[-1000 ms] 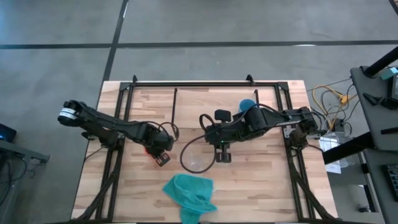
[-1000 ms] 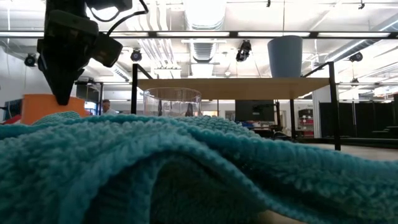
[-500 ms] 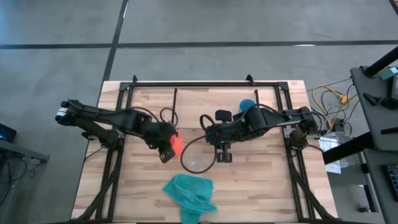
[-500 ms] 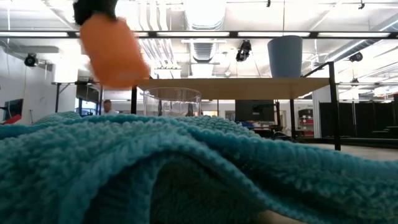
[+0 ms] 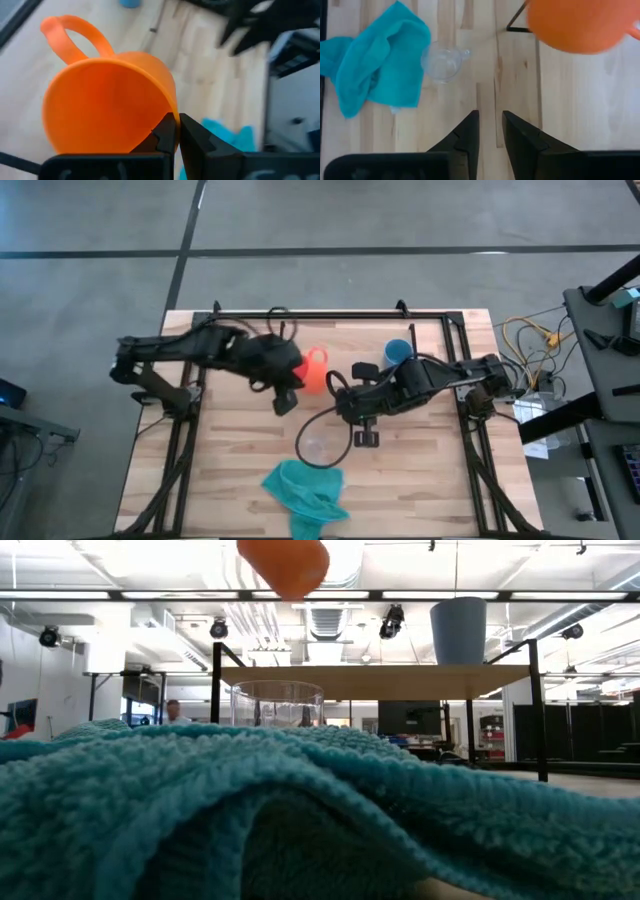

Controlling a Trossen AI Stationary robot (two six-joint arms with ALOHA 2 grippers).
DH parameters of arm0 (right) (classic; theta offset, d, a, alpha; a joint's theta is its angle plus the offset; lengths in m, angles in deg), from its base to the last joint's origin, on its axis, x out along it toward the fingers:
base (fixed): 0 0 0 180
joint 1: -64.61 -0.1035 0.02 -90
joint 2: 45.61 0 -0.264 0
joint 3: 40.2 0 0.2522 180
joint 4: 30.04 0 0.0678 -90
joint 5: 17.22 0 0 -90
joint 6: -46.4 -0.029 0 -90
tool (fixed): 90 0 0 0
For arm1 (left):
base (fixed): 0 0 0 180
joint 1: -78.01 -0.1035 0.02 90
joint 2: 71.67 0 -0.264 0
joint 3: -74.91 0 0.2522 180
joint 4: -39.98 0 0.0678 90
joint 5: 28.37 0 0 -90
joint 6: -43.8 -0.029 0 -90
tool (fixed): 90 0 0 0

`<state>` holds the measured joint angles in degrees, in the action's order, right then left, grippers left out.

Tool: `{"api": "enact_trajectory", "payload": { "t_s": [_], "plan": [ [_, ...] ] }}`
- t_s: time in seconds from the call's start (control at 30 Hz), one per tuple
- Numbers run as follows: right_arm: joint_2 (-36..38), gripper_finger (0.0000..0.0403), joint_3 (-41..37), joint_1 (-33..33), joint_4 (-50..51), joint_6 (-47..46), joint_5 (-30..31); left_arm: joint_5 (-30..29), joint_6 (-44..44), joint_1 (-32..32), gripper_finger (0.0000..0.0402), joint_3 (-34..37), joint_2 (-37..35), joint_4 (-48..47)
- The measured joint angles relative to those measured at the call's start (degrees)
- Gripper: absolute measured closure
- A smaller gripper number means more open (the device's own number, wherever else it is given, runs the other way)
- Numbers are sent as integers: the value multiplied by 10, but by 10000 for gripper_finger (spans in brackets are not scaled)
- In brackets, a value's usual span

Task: Stack small to large cups/mugs on shelf
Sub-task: Put the orange mug on the shelf

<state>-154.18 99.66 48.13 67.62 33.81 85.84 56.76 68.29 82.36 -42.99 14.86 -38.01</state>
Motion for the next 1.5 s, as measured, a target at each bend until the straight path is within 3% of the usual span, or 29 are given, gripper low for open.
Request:
{"api": "enact_trajectory", "payload": {
  "t_s": [0.13, 0.33, 0.8, 1.5],
  "plan": [
    [1, 331, 0, -13, 28, -30, 0, 7, -56, -38, 401, -51, 57, -61],
    [3, 333, 0, -36, 60, -102, 0, 75, -143, -96, 401, -102, 115, -59],
    [10, 335, 0, -65, 61, -101, -10, 148, -225, -164, 402, -169, 230, -59],
    [10, 337, 0, -65, 61, -90, -10, 151, -248, -175, 400, -171, 245, -7]
  ]
}}
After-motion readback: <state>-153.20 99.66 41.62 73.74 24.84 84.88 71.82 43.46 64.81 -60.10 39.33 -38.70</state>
